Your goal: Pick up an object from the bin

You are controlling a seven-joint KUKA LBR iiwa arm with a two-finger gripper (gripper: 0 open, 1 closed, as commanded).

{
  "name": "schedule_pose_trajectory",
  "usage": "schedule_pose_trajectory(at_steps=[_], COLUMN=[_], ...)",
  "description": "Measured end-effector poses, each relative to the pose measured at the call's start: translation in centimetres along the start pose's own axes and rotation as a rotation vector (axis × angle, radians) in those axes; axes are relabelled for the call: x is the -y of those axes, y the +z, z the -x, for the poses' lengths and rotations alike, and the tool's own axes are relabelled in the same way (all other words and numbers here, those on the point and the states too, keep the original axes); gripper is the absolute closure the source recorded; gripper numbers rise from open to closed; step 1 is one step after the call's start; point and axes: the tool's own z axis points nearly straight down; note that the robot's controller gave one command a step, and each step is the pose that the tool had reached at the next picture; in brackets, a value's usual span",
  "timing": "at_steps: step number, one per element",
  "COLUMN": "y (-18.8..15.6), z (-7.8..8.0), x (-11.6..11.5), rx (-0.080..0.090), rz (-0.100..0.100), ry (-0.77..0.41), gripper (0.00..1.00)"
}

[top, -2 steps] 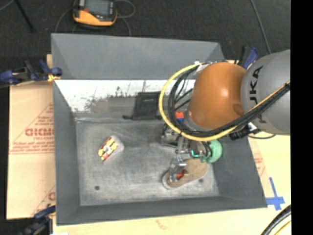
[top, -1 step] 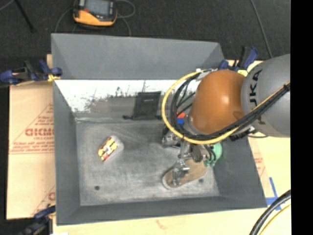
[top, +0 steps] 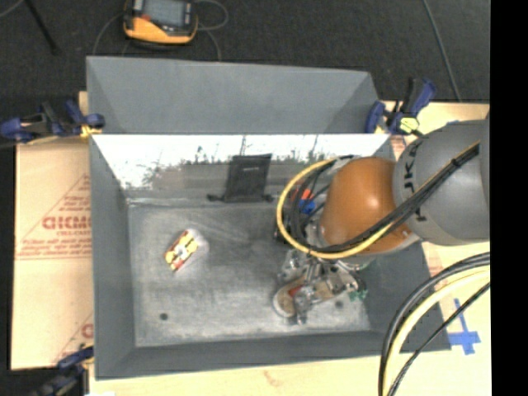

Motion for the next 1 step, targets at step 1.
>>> schedule_pose_trajectory(at_steps=[1], y=[0.00], z=[0.01], x=[0.00], rx=[0.000], rz=[0.000], ry=[0.001], gripper=[1.00])
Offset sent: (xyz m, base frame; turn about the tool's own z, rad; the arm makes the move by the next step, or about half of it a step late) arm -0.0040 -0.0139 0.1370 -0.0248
